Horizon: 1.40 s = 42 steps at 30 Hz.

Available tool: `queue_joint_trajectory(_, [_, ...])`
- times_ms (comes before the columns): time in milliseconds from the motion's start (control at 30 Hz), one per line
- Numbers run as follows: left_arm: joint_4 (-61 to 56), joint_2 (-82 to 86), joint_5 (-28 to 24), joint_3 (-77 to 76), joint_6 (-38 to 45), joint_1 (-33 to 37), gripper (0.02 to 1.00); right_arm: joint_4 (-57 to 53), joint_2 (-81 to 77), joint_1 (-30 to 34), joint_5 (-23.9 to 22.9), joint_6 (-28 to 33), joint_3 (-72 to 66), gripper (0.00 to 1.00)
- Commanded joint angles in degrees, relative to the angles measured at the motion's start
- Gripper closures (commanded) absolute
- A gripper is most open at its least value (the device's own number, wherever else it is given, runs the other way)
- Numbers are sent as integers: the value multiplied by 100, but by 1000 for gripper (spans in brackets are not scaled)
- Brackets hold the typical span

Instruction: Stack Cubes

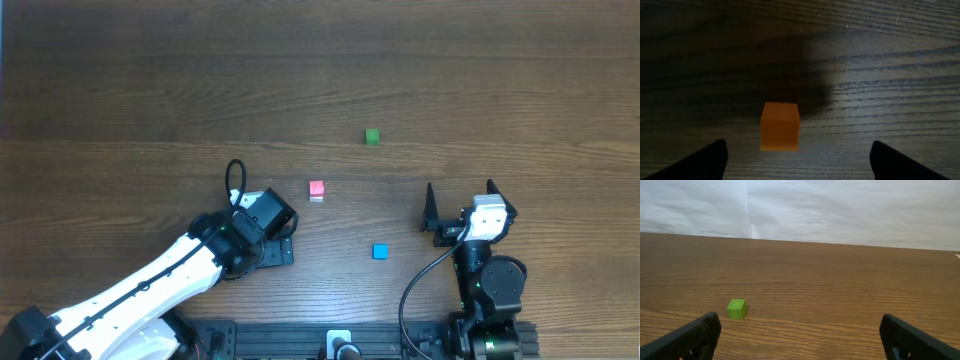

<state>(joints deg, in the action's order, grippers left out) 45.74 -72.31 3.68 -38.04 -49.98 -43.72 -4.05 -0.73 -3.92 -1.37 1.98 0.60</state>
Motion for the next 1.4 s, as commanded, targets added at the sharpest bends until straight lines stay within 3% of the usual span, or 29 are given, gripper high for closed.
queue_joint_trajectory(33, [-72,-195,-66,66,-59,35,130,-11,39,35,24,26,-31,9])
queue_joint_trajectory(233, [-166,-546,-68,66,-153,35,134,-11,39,35,24,26,-31,7])
queue_joint_trajectory(467, [-164,-678,-68,66,-195,35,283,-11,39,35,24,26,-31,7])
queue_joint_trajectory(733, [-162,-699,-63,66,-195,50,347,-11,39,35,24,26,-31,9])
queue_joint_trajectory(1033, [-166,-868,-39,66,-208,52,356,-11,39,35,24,26,-31,7])
queue_joint_trajectory(1400, [-190,-977,-17,66,-306,52,496,-11,39,35,24,26,-31,7])
